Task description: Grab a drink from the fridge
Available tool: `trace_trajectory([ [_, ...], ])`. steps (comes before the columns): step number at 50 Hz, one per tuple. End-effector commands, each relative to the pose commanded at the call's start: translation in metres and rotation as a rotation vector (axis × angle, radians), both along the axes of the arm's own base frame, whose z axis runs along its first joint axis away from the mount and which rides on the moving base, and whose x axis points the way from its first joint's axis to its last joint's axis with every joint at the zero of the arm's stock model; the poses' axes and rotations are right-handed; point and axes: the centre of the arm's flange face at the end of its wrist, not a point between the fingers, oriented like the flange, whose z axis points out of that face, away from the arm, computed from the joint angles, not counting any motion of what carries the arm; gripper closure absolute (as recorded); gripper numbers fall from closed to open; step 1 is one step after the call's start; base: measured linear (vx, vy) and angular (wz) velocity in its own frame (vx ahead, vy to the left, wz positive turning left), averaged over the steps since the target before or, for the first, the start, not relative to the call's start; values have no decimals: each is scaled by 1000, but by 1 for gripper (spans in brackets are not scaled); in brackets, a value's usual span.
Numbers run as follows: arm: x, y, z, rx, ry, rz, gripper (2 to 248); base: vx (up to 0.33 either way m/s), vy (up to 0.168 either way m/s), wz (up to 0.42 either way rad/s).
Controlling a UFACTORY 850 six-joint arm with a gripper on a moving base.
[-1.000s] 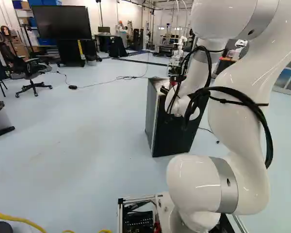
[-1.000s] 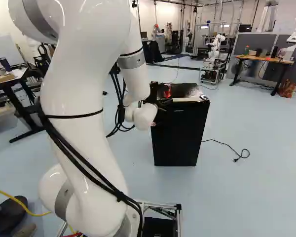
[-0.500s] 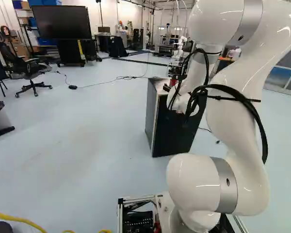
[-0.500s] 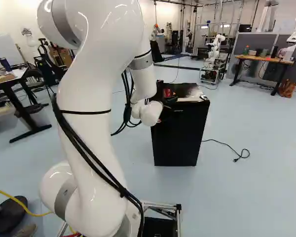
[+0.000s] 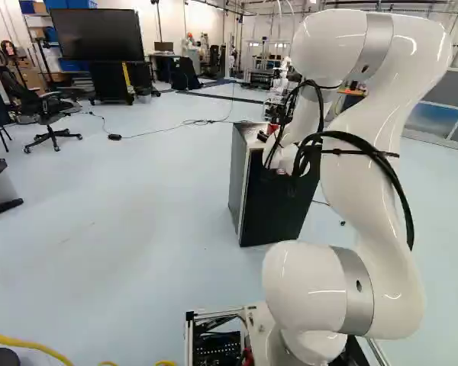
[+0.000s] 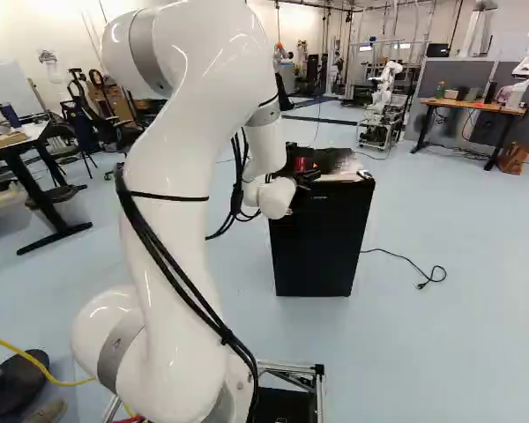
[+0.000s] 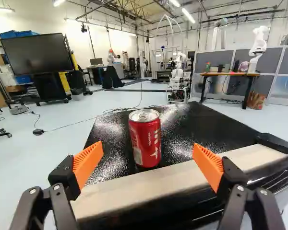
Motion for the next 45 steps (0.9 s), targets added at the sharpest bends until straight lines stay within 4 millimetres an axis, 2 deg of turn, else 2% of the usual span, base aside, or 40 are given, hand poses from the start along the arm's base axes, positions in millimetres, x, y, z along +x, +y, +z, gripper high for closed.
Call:
trace_trajectory([
  [18, 28, -2, -7, -2, 4, 9, 3, 0, 0, 0],
  [32, 31, -2, -8, -3, 2, 10, 3, 0, 0, 0],
  [33, 31, -2, -8, -3, 2, 10, 32, 0, 0, 0],
  [37, 31, -2, -8, -3, 2, 10, 32, 0, 0, 0],
  [38, 31, -2, -8, -3, 2, 10, 70, 0, 0, 0],
  [43, 31, -2, -8, -3, 2, 10, 70, 0, 0, 0],
  [44, 31, -2, -8, -3, 2, 10, 108, 0, 0, 0],
  [45, 31, -2, -8, -3, 2, 10, 108, 0, 0, 0],
])
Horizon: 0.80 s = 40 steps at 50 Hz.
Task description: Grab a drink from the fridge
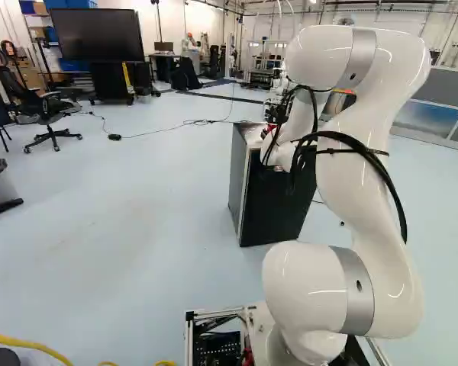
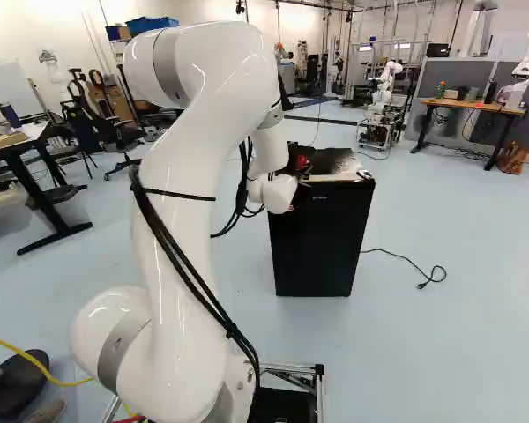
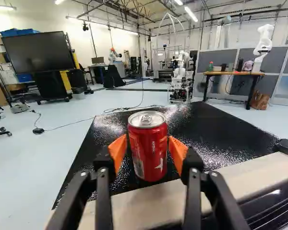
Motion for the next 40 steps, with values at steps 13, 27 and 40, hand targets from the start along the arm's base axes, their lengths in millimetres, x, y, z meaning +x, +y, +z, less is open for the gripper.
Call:
trace_trajectory([
  [13, 0, 0, 1, 0, -1, 0, 160, 0, 0, 0],
  [27, 0, 0, 14, -6, -22, 0, 160, 0, 0, 0],
  [40, 0, 0, 29, -13, -45, 0, 160, 0, 0, 0],
])
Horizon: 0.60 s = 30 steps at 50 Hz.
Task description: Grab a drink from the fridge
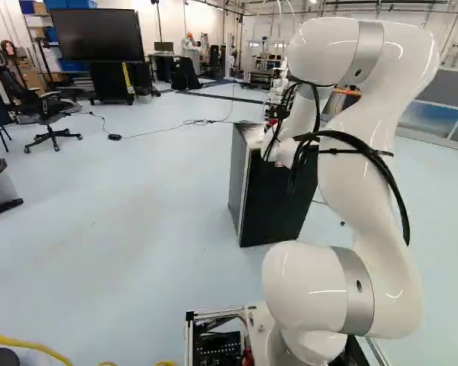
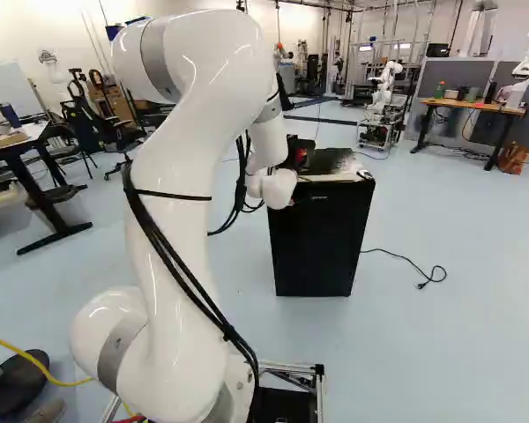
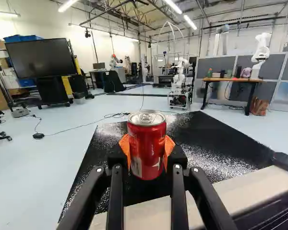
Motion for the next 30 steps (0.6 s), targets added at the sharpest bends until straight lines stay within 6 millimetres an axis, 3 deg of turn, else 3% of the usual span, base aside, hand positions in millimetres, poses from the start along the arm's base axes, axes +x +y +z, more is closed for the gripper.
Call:
trace_trajectory([
  [30, 0, 0, 26, -12, -42, 0, 160, 0, 0, 0],
])
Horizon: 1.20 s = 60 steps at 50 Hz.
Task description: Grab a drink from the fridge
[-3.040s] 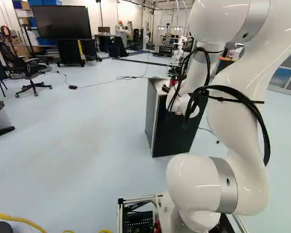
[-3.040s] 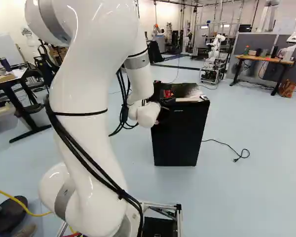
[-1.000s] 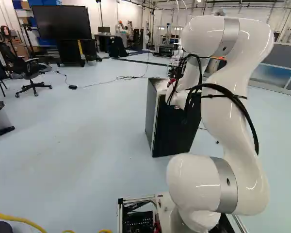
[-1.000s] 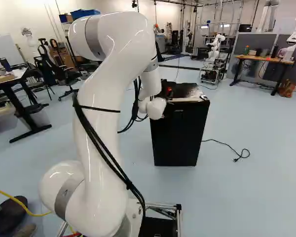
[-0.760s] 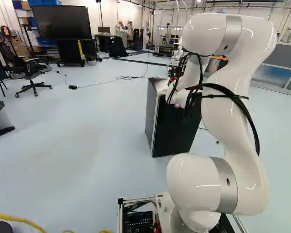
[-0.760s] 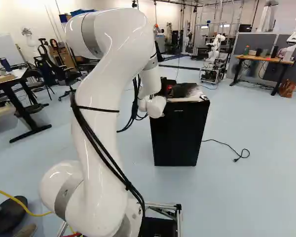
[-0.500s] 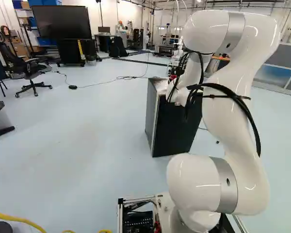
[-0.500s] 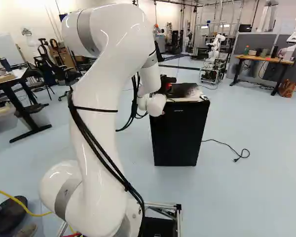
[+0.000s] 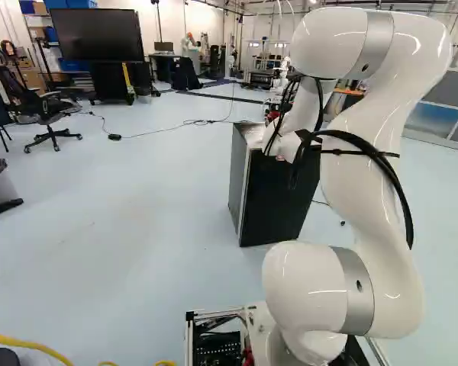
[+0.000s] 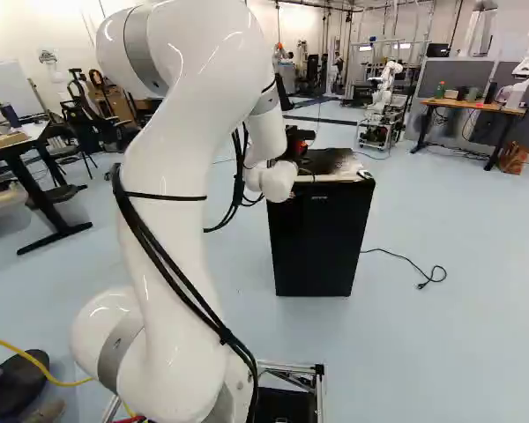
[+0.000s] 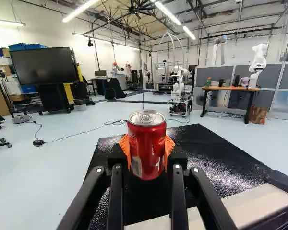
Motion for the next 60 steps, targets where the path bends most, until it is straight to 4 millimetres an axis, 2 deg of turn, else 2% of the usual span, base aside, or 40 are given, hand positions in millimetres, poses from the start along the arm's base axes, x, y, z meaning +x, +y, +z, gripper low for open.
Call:
trace_trajectory([
  [16, -6, 6, 3, 0, 9, 4, 160, 0, 0, 0],
  [31, -20, 18, 8, 1, 29, 11, 160, 0, 0, 0],
  [46, -42, 37, 15, 1, 60, 23, 160, 0, 0, 0],
  [60, -72, 58, 21, 0, 98, 38, 160, 0, 0, 0],
])
